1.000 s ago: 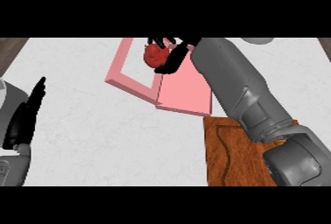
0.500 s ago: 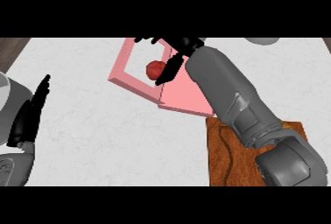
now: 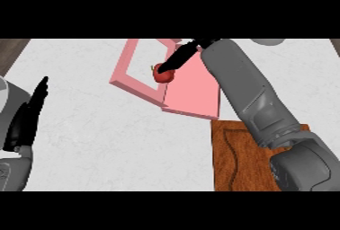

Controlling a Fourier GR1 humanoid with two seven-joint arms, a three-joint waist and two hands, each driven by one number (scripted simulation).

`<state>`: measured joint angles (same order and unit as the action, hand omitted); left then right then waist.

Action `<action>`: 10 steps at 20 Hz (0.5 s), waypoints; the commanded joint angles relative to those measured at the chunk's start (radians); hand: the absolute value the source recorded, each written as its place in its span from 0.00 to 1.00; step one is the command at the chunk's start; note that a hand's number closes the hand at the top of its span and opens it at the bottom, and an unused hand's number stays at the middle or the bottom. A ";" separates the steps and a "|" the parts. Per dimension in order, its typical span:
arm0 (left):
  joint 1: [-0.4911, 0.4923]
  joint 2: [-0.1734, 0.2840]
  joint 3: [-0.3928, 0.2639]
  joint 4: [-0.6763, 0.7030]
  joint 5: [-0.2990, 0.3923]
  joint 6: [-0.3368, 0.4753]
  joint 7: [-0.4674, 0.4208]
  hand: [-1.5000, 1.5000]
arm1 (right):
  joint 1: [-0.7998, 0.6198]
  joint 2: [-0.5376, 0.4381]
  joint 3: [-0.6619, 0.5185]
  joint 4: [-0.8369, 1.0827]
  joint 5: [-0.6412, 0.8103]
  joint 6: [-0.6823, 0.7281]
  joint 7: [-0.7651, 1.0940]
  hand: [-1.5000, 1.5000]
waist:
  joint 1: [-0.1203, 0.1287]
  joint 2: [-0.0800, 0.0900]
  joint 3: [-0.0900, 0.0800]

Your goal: Pick the bell pepper from the cutting board and place it in the cardboard box

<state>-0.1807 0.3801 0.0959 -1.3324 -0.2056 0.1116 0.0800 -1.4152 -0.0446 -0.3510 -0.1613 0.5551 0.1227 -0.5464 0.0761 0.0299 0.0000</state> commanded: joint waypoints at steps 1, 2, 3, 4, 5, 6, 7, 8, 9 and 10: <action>-0.001 -0.012 -0.003 0.005 -0.013 0.016 0.005 0.50 | -0.015 -0.071 -0.076 -0.005 -0.075 0.063 0.001 0.00 | -0.006 0.001 0.000; -0.014 -0.021 0.000 0.069 -0.020 0.025 -0.046 0.50 | -0.008 -0.079 -0.089 -0.006 -0.089 0.083 -0.016 0.00 | -0.016 0.005 -0.001; 0.008 -0.007 0.005 0.015 0.002 -0.001 -0.009 0.50 | 0.018 -0.131 -0.092 0.002 -0.092 0.133 -0.041 0.00 | -0.002 0.003 0.000; 0.050 -0.003 0.000 -0.021 0.001 -0.006 -0.030 0.50 | 0.026 -0.169 -0.107 0.009 -0.104 0.152 -0.031 0.00 | 0.011 0.004 0.001; 0.008 -0.021 -0.013 -0.007 -0.006 0.000 0.006 0.50 | 0.009 -0.158 -0.104 0.019 -0.102 0.166 -0.011 0.00 | 0.007 0.006 0.001; 0.005 -0.019 0.000 0.020 -0.009 0.011 -0.012 0.50 | 0.002 -0.195 -0.116 0.011 -0.114 0.197 -0.015 0.00 | -0.001 0.006 0.000; 0.001 -0.004 0.004 0.003 0.004 -0.010 -0.019 0.50 | 0.033 -0.238 -0.131 0.017 -0.126 0.217 -0.034 0.00 | 0.008 0.012 0.001; -0.032 0.004 0.001 -0.011 -0.004 -0.010 0.025 0.50 | 0.026 -0.267 -0.128 0.018 -0.120 0.222 -0.017 0.00 | 0.009 0.013 0.002; -0.022 0.002 0.015 0.030 0.003 -0.007 -0.022 0.50 | 0.030 -0.288 -0.124 0.021 -0.115 0.235 -0.011 0.00 | 0.007 0.016 0.000; -0.001 0.003 0.016 0.003 0.008 -0.010 -0.021 0.50 | 0.081 -0.306 -0.110 0.020 -0.100 0.239 -0.053 0.00 | 0.012 0.013 0.001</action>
<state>-0.1858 0.3769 0.1015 -1.3247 -0.2055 0.1078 0.0693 -1.3834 -0.2662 -0.4572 -0.1466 0.4546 0.3118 -0.5709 0.0820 0.0397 0.0006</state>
